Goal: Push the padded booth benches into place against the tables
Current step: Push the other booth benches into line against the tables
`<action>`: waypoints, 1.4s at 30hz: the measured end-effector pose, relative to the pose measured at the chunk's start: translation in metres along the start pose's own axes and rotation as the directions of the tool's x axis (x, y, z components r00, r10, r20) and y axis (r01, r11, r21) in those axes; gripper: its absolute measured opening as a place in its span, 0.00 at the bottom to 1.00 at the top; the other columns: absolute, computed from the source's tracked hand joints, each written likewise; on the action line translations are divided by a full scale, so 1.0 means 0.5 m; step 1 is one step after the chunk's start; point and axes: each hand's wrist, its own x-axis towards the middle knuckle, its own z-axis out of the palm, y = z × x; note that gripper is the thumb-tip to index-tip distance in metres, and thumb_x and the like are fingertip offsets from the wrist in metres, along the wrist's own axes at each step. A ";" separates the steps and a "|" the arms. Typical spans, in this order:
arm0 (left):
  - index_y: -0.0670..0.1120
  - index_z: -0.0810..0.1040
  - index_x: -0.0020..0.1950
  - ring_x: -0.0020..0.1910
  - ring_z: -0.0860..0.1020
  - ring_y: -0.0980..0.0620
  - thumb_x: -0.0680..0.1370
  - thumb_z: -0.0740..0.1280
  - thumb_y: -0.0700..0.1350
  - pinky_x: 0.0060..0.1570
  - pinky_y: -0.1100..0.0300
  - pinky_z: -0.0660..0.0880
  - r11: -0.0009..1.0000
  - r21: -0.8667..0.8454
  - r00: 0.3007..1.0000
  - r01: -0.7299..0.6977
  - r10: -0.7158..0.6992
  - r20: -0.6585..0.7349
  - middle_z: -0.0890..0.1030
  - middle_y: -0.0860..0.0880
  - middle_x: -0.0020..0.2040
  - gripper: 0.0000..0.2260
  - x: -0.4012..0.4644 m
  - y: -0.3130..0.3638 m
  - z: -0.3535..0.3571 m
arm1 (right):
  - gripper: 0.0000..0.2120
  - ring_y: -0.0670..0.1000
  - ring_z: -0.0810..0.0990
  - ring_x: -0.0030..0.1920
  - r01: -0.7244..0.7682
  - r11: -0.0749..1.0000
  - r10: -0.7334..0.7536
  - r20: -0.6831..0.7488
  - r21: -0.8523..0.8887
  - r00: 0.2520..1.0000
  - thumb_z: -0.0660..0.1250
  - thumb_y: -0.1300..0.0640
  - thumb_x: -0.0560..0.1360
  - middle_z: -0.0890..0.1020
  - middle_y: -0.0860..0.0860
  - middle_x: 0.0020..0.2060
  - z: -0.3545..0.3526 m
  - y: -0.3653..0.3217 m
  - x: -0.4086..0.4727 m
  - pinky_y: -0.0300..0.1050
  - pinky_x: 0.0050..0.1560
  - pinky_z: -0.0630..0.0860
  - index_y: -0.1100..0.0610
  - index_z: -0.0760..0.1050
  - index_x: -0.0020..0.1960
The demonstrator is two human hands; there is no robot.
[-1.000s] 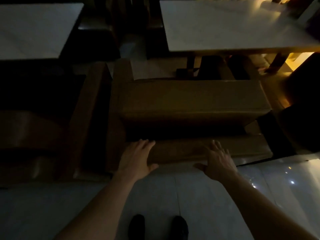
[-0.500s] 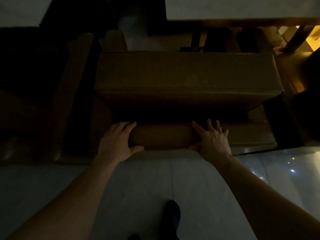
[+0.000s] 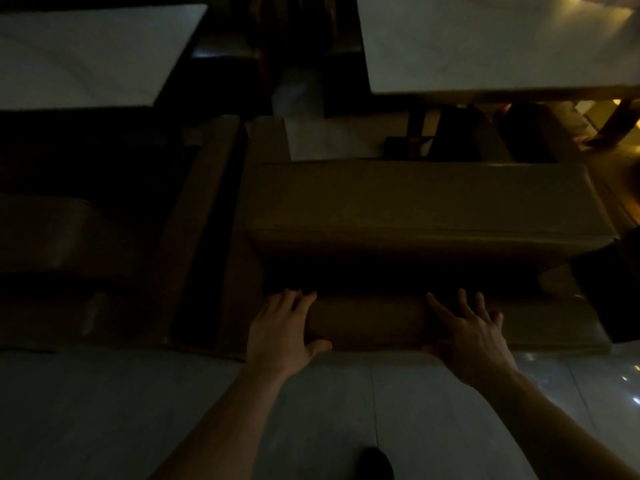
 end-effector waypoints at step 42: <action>0.58 0.56 0.77 0.75 0.57 0.48 0.70 0.66 0.70 0.66 0.50 0.67 0.999 -0.047 0.999 -0.014 0.012 -0.035 0.62 0.55 0.75 0.40 0.040 -0.040 0.013 | 0.44 0.66 0.36 0.76 -0.031 0.999 0.030 0.150 0.007 0.988 0.62 0.33 0.74 0.37 0.56 0.78 -0.004 -0.020 0.052 0.71 0.73 0.47 0.35 0.30 0.72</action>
